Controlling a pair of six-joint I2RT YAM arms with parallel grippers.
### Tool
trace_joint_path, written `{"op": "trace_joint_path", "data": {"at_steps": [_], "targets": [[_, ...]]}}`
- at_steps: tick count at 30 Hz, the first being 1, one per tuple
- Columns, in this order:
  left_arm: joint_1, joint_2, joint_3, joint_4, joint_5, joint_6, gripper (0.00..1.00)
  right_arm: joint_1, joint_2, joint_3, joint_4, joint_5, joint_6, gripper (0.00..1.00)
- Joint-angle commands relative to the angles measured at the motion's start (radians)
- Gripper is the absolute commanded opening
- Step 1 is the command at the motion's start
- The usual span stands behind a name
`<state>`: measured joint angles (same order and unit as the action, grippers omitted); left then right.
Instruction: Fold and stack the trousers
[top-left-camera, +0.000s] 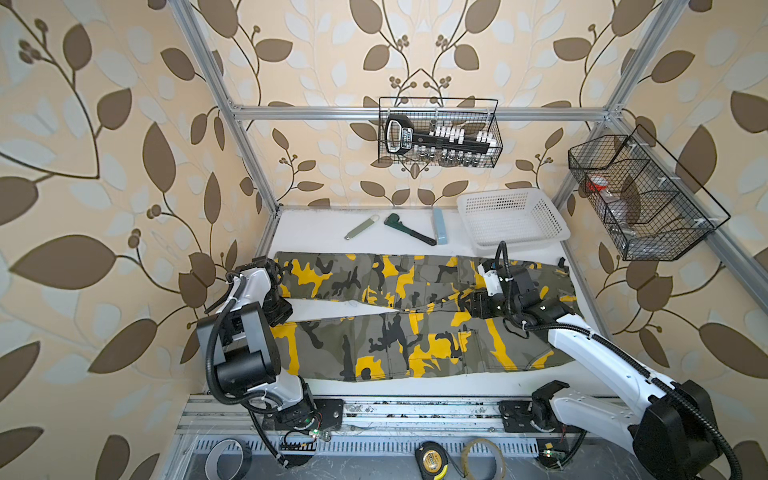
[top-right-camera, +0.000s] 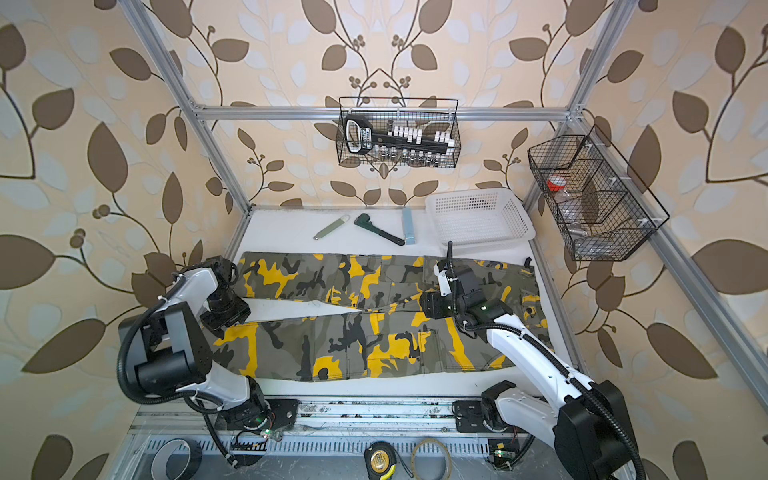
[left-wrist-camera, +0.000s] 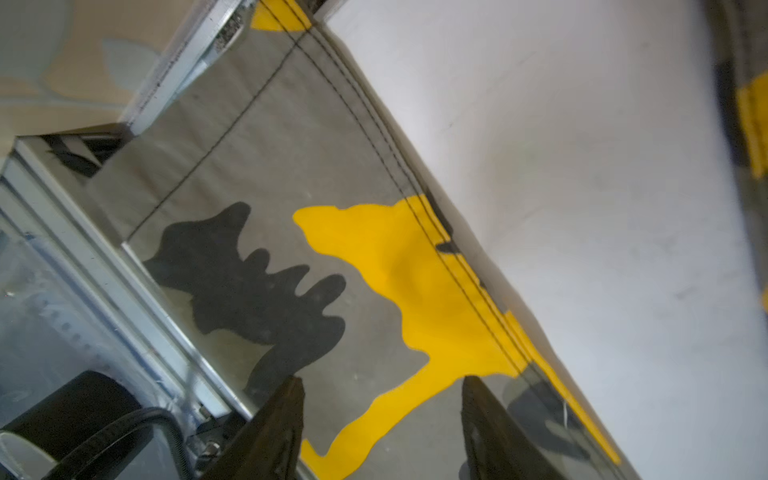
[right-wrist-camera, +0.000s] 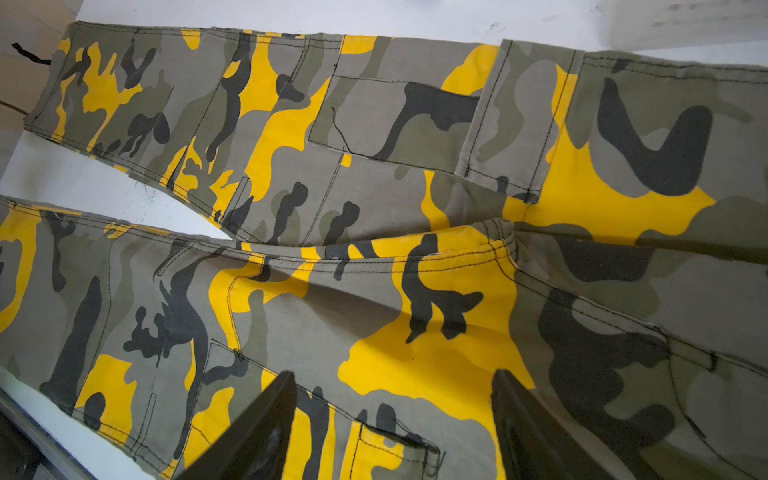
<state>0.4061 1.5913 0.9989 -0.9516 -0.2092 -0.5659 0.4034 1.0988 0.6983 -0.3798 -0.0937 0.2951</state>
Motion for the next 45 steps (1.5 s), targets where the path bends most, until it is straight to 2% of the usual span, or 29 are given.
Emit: {"op": "trace_joint_path", "data": {"at_steps": [1, 7, 10, 12, 15, 18, 27, 37, 45], "targets": [[0.025, 0.056, 0.029, 0.072, 0.023, -0.066, 0.61, 0.013, -0.009, -0.017, 0.007, 0.003, 0.006, 0.75], [0.025, 0.156, 0.049, 0.149, 0.033, -0.07, 0.5, 0.015, -0.034, -0.028, 0.0, 0.017, 0.004, 0.75], [0.025, 0.175, 0.033, 0.176, 0.043, -0.068, 0.37, 0.015, -0.031, -0.022, -0.007, 0.016, -0.001, 0.75], [0.025, 0.182, 0.013, 0.195, 0.044, -0.066, 0.23, 0.016, -0.026, -0.02, -0.005, 0.015, -0.003, 0.74], [0.025, 0.189, -0.022, 0.218, 0.058, -0.06, 0.09, 0.015, -0.021, -0.015, -0.005, 0.012, -0.003, 0.75], [0.025, 0.184, -0.044, 0.228, 0.062, -0.049, 0.0, 0.015, -0.023, -0.013, -0.005, 0.009, -0.006, 0.74], [0.016, 0.153, 0.068, 0.173, 0.072, -0.024, 0.0, 0.001, -0.021, -0.019, -0.006, 0.0, -0.013, 0.74], [-0.026, 0.231, 0.217, 0.166, 0.102, 0.004, 0.0, 0.002, -0.017, -0.028, 0.003, -0.006, -0.011, 0.75], [-0.069, 0.109, 0.281, 0.039, 0.035, 0.0, 0.0, 0.003, -0.011, -0.051, 0.028, -0.014, 0.005, 0.75]]}}
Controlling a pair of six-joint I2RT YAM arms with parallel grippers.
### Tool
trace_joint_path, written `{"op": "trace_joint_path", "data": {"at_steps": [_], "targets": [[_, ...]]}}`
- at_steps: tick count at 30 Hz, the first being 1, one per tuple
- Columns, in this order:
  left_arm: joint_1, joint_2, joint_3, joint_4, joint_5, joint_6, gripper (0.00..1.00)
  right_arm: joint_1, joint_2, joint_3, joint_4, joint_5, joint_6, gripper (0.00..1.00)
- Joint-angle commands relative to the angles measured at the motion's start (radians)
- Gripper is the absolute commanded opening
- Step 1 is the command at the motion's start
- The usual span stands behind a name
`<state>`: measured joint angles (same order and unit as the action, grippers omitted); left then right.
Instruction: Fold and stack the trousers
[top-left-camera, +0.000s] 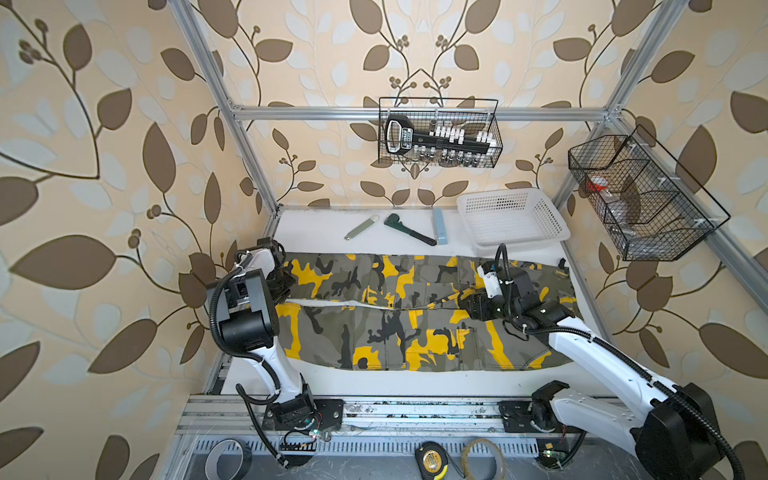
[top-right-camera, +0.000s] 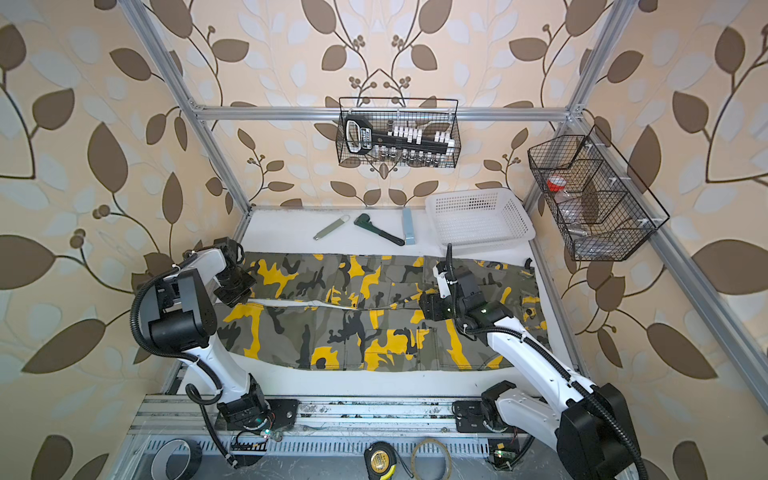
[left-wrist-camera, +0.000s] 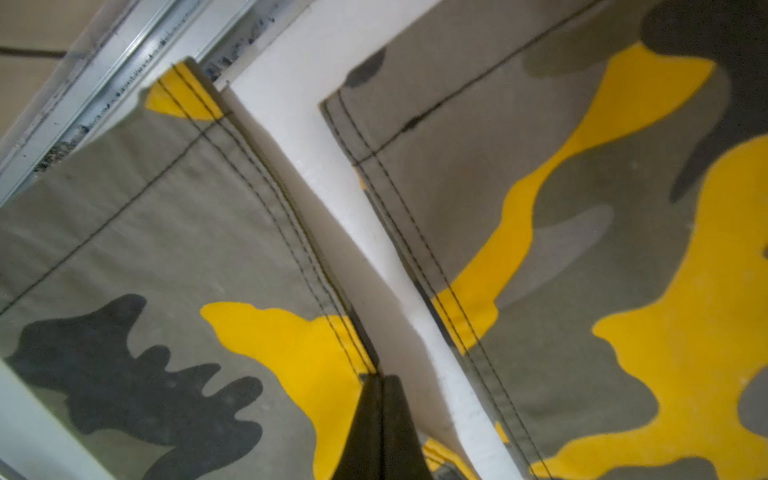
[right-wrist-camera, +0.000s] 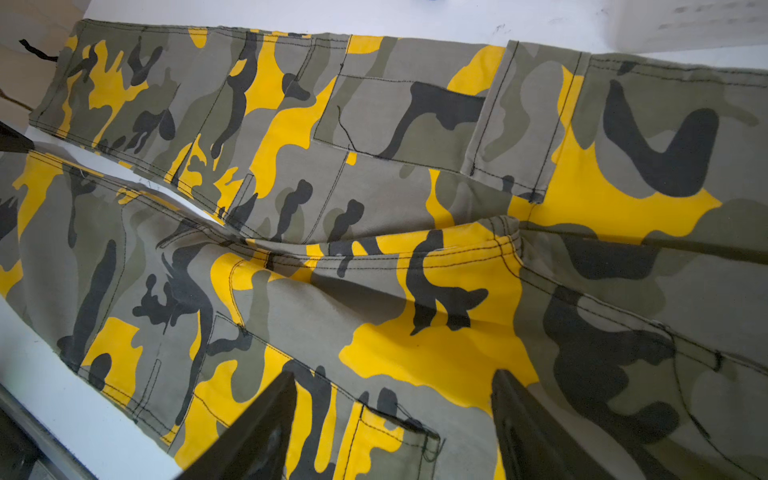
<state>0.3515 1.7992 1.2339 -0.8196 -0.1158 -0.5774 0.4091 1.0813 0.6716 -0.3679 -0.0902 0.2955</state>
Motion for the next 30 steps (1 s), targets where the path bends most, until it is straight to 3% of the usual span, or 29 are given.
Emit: {"op": "trace_joint_path", "data": {"at_steps": [1, 12, 17, 18, 20, 22, 27, 30], "targets": [[-0.021, -0.124, 0.06, -0.123, -0.089, 0.009, 0.0, -0.002, 0.008, -0.026, 0.018, -0.019, 0.004, 0.75], [-0.069, -0.538, 0.056, -0.4, -0.346, -0.121, 0.0, -0.02, 0.043, -0.012, 0.032, -0.062, -0.041, 0.74], [-0.068, -0.618, -0.072, -0.367, -0.293, -0.091, 0.0, -0.027, 0.061, -0.007, 0.039, -0.088, -0.06, 0.74], [-0.067, -0.598, -0.088, -0.362, -0.283, -0.095, 0.06, -0.029, 0.064, -0.007, 0.043, -0.094, -0.063, 0.74], [-0.063, -0.553, -0.093, -0.34, -0.28, -0.109, 0.34, -0.029, 0.067, -0.006, 0.043, -0.095, -0.063, 0.75], [-0.048, -0.511, -0.089, -0.281, -0.241, -0.117, 0.49, -0.028, 0.064, -0.01, 0.044, -0.097, -0.058, 0.74], [-0.029, -0.327, -0.044, -0.166, -0.17, -0.168, 0.71, -0.029, 0.037, -0.028, 0.043, -0.092, -0.05, 0.75], [-0.02, -0.216, -0.044, -0.111, -0.129, -0.215, 0.72, -0.032, 0.028, -0.034, 0.038, -0.09, -0.05, 0.75]]}}
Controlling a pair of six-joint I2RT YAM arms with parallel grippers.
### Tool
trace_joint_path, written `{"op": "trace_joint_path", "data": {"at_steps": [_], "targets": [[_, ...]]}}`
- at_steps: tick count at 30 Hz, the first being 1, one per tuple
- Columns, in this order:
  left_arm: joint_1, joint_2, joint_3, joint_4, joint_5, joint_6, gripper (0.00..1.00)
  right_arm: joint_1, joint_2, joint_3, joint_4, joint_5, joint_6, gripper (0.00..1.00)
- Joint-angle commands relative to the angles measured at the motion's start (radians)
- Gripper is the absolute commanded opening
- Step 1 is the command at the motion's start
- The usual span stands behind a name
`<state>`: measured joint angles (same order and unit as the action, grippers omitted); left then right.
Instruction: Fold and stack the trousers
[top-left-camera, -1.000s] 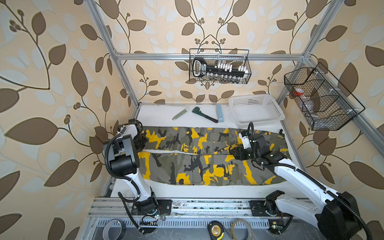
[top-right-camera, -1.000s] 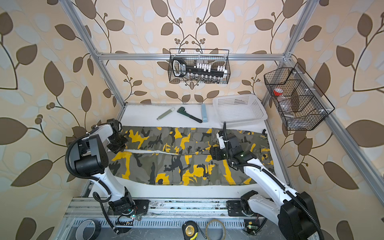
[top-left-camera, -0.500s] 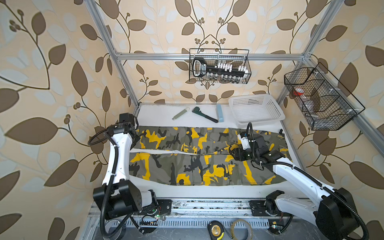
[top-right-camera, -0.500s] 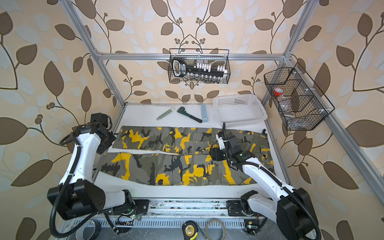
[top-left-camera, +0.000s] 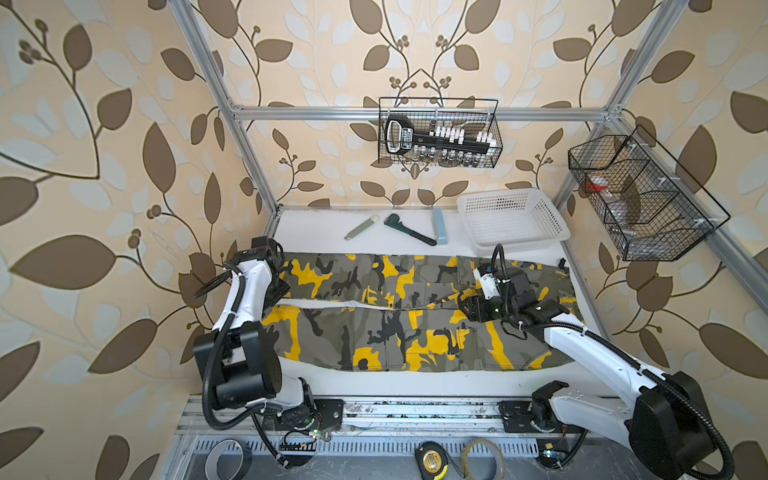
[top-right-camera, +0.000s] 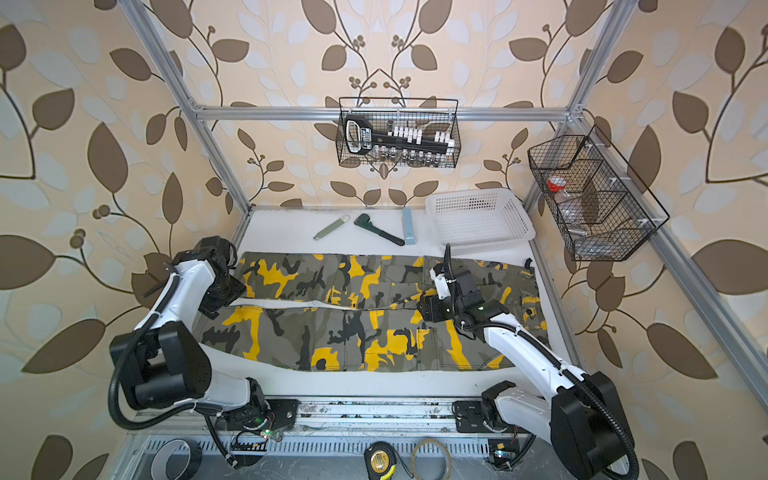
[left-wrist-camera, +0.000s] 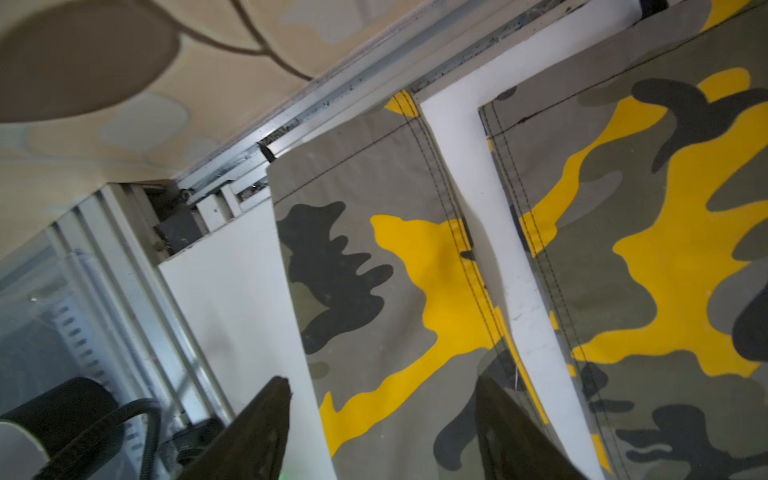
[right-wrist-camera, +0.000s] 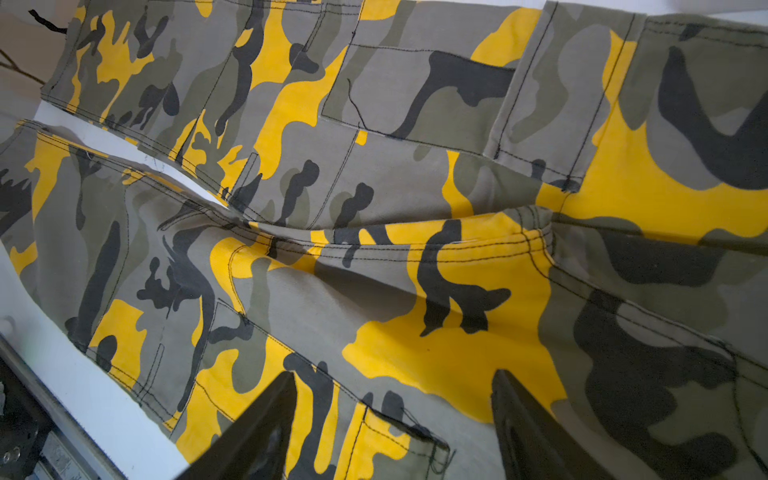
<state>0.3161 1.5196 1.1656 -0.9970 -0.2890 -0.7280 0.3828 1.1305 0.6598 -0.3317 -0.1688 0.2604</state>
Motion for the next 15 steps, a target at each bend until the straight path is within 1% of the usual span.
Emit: {"op": "trace_joint_path", "data": {"at_steps": [1, 3, 5, 7, 11, 15], "targets": [[0.019, 0.09, 0.027, 0.078, 0.038, -0.078, 0.73, -0.01, -0.023, -0.02, 0.0, -0.011, -0.016, 0.74], [0.027, 0.145, 0.042, 0.098, 0.014, -0.097, 0.73, -0.016, -0.027, -0.017, -0.01, -0.014, -0.023, 0.75], [0.038, 0.198, 0.06, 0.115, 0.015, -0.102, 0.73, -0.024, -0.028, -0.016, -0.015, -0.017, -0.031, 0.75], [0.054, 0.248, 0.073, 0.141, 0.041, -0.099, 0.72, -0.032, -0.027, -0.013, -0.021, -0.02, -0.04, 0.75], [0.07, 0.307, 0.071, 0.187, 0.081, -0.1, 0.68, -0.042, -0.022, -0.005, -0.032, -0.018, -0.042, 0.75], [0.069, 0.329, 0.028, 0.231, 0.111, -0.099, 0.6, -0.042, -0.021, 0.003, -0.038, -0.018, -0.04, 0.74]]}}
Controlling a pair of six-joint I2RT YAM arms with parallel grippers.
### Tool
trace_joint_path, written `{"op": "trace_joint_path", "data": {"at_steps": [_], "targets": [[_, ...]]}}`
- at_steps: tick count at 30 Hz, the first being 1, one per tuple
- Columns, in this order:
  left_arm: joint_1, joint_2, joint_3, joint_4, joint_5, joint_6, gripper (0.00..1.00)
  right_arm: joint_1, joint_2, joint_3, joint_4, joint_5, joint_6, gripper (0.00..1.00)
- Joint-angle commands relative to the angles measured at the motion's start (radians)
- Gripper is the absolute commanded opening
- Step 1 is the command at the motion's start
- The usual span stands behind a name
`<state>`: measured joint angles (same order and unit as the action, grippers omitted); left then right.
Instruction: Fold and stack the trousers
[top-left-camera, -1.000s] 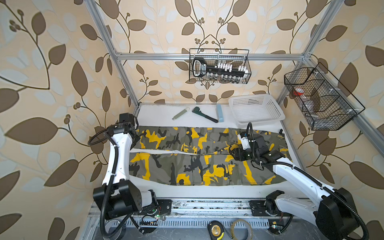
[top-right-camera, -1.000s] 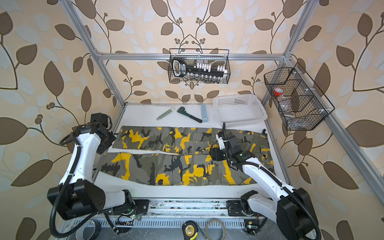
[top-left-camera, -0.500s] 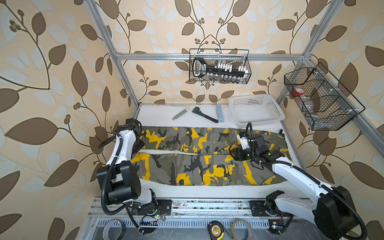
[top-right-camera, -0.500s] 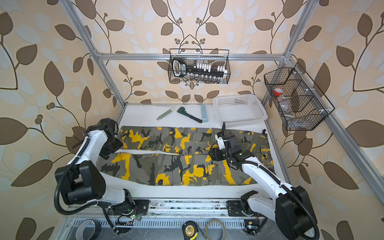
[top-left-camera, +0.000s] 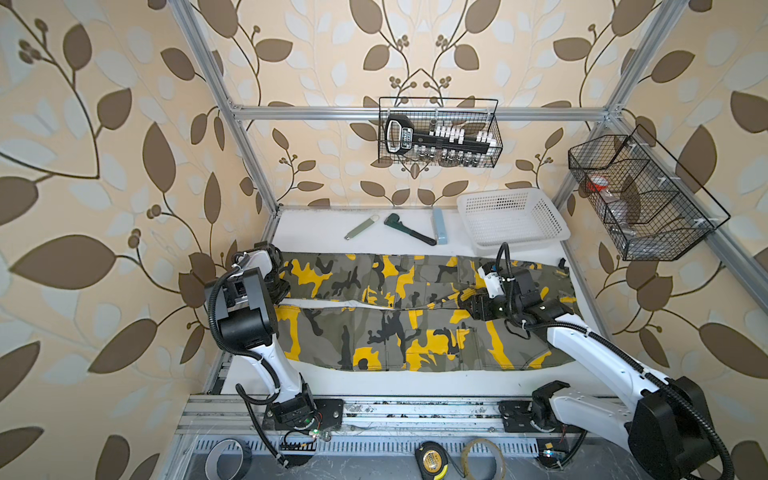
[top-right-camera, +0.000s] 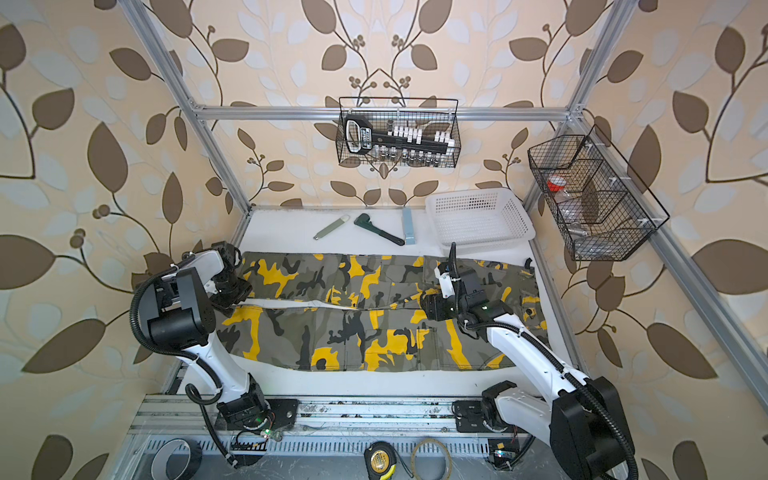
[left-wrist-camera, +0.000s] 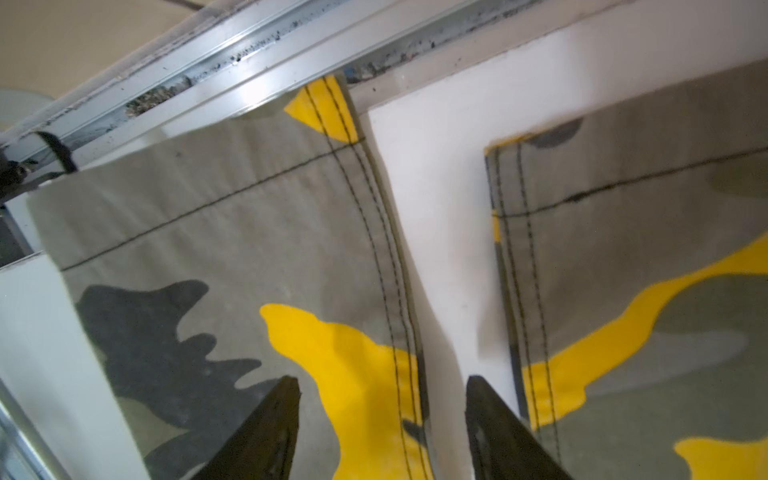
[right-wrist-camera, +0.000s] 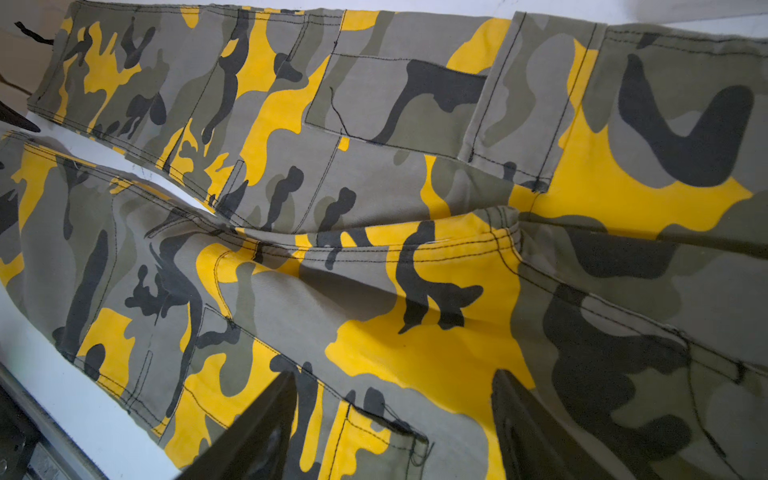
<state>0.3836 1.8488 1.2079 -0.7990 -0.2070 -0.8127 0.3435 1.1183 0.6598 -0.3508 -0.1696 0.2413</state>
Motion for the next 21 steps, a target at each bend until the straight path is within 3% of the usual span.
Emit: {"op": "trace_joint_path", "data": {"at_steps": [1, 4, 9, 12, 17, 21], "targets": [[0.002, 0.004, -0.027, 0.041, 0.03, -0.014, 0.58, -0.003, -0.008, 0.004, -0.02, -0.016, -0.022, 0.75], [0.002, 0.019, -0.063, 0.068, 0.033, -0.013, 0.46, -0.003, -0.003, 0.011, -0.028, -0.016, -0.029, 0.74], [0.002, 0.018, -0.147, 0.112, 0.039, -0.029, 0.13, -0.003, -0.002, 0.03, -0.044, -0.006, -0.035, 0.74], [0.004, -0.002, -0.169, 0.116, 0.034, -0.02, 0.0, -0.004, -0.009, 0.028, -0.043, -0.008, -0.033, 0.75], [0.006, -0.051, -0.136, 0.069, 0.027, 0.012, 0.0, -0.005, -0.012, 0.026, -0.049, -0.007, -0.036, 0.75], [-0.02, -0.173, -0.048, -0.054, -0.059, 0.038, 0.0, -0.004, -0.017, 0.021, -0.05, -0.005, -0.032, 0.75]]}}
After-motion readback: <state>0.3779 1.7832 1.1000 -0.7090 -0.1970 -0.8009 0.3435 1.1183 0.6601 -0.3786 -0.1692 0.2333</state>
